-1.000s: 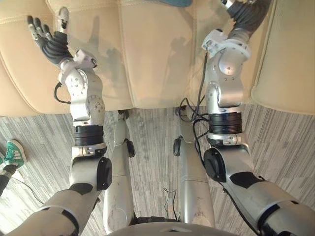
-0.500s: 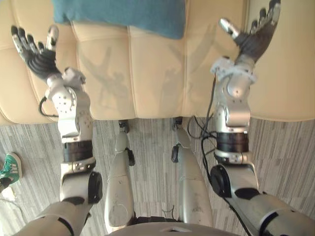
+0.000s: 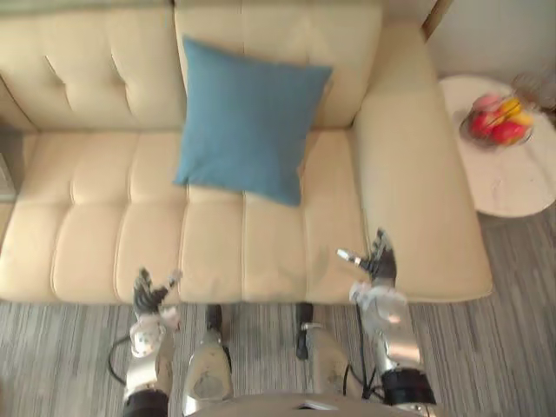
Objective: Pick up cushions and gather them together orderly.
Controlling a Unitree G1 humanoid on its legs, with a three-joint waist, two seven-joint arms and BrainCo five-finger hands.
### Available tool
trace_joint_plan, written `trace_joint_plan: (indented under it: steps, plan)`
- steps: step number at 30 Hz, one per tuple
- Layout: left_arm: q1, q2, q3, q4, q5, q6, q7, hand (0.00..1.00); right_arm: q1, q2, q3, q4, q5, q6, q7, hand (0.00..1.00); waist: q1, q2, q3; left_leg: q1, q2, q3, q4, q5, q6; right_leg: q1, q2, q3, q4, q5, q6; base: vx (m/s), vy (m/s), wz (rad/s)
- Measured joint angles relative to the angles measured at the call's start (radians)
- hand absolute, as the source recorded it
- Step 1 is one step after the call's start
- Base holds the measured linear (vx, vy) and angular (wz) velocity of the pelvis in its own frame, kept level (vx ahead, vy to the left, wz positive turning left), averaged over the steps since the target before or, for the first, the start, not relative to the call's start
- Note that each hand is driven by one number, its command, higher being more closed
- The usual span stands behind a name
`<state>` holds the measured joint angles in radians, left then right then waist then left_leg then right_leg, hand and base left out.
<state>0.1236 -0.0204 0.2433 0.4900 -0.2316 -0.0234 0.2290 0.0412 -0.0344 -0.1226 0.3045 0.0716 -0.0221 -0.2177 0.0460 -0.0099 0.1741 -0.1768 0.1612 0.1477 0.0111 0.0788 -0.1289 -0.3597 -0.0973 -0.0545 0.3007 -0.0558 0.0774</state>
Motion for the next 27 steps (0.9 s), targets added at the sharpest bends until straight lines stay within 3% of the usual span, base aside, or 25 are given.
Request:
trace_joint_plan:
  steps: [5, 9, 13, 22, 26, 27]
  plan:
    - [0.002, -0.041, 0.048, 0.262, 0.046, 0.027, -0.050, 0.00, 0.035, 0.037, -0.033, 0.298, -0.079, 0.019, 0.046, 0.00, -0.013, 0.013, -0.107, 0.088, 0.008, 0.037, 0.002, -0.043, 0.002, 0.136, 0.010, 0.014, -0.135, 0.041, 0.007, 0.08, 0.052, -0.13]
    - [0.000, -0.039, 0.086, 0.370, 0.141, 0.045, -0.062, 0.00, 0.039, 0.064, -0.111, 0.476, -0.059, 0.031, 0.068, 0.00, -0.016, 0.018, -0.153, 0.139, 0.006, 0.075, -0.001, -0.066, 0.000, 0.216, 0.015, 0.046, -0.247, 0.095, 0.013, 0.05, 0.044, -0.30]
    - [-0.013, -0.035, 0.106, 0.433, 0.178, 0.059, -0.064, 0.00, 0.045, 0.060, -0.184, 0.542, -0.056, 0.042, 0.078, 0.00, -0.018, 0.019, -0.163, 0.192, 0.001, 0.100, -0.020, -0.072, -0.003, 0.276, 0.016, 0.070, -0.313, 0.130, 0.018, 0.03, 0.014, -0.19]
    - [-0.014, -0.012, 0.127, 0.502, 0.196, 0.062, -0.068, 0.00, 0.047, 0.044, -0.271, 0.628, -0.038, 0.048, 0.080, 0.00, -0.018, 0.003, -0.162, 0.248, -0.009, 0.128, -0.030, -0.090, -0.014, 0.307, 0.015, 0.111, -0.337, 0.139, 0.016, 0.00, 0.013, -0.13]
    - [-0.032, -0.002, 0.143, 0.501, 0.195, 0.061, -0.058, 0.00, 0.006, 0.047, -0.242, 0.612, -0.040, 0.047, 0.077, 0.00, -0.013, -0.008, -0.111, 0.219, -0.008, 0.191, 0.039, -0.133, -0.005, 0.262, 0.017, 0.175, -0.303, 0.152, -0.003, -0.06, 0.026, -0.48]
    - [-0.039, 0.007, 0.156, 0.488, 0.194, 0.062, -0.056, 0.00, 0.002, 0.060, -0.236, 0.606, -0.040, 0.048, 0.076, 0.00, -0.013, -0.024, -0.103, 0.174, -0.006, 0.202, 0.098, -0.153, 0.016, 0.234, 0.013, 0.178, -0.308, 0.146, -0.031, -0.11, 0.002, -0.19]
